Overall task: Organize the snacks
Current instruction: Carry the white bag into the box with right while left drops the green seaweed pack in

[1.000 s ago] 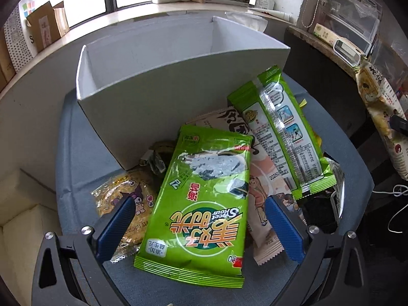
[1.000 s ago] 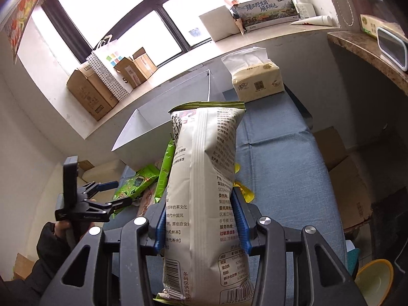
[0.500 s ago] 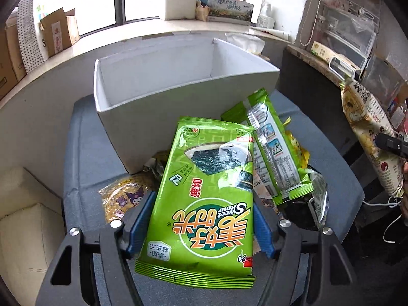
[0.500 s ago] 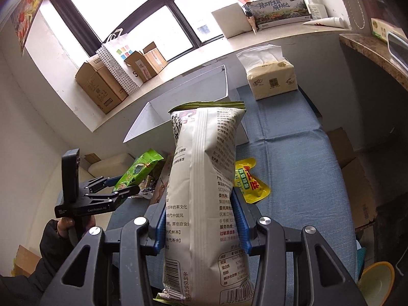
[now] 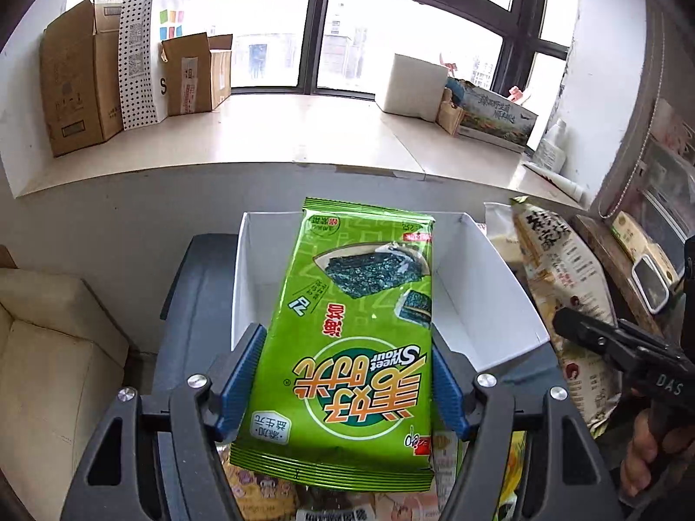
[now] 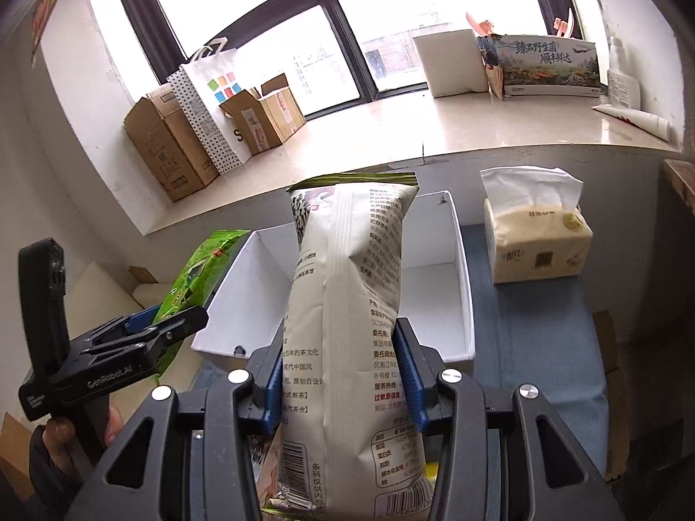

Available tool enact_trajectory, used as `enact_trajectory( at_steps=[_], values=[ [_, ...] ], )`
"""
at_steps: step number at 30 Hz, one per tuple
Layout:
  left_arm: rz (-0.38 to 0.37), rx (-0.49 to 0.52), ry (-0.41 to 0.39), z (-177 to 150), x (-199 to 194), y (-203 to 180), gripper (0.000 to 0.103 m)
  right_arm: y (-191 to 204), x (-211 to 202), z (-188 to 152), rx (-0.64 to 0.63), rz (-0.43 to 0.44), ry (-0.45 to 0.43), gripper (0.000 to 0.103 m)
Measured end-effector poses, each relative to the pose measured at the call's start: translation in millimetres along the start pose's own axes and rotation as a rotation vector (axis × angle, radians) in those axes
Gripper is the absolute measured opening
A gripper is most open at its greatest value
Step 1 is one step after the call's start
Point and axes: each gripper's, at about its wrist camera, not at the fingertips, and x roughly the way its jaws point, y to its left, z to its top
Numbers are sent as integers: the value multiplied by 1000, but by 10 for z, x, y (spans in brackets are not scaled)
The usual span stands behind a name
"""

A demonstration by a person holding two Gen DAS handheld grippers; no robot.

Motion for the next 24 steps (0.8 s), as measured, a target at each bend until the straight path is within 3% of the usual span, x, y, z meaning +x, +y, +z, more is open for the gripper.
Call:
enact_trajectory(
  at_steps=[3, 7, 10, 11, 12, 13, 21, 24],
  values=[
    [14, -48, 20, 184, 308, 31, 75, -101, 444, 276, 14, -73, 59, 48],
    [39, -97, 91, 253, 663, 88, 76, -307, 851, 528, 94, -51, 117, 48],
    [44, -100, 107, 261, 807, 108, 79, -365, 983, 574, 111, -92, 127, 53],
    [43, -109, 109, 257, 832, 134, 83, -379, 988, 568, 110, -87, 118, 72],
    [44, -113, 116, 250, 853, 151, 95, -388, 972, 555, 106, -74, 106, 99],
    [35, -112, 117, 239, 854, 165, 103, -395, 938, 546, 107, -88, 89, 103],
    [25, -79, 70, 195, 622, 196, 103, -365, 529, 537, 19, -139, -1, 103],
    [29, -57, 12, 227, 426, 136, 103, -184, 302, 528, -73, -157, -86, 103]
  ],
)
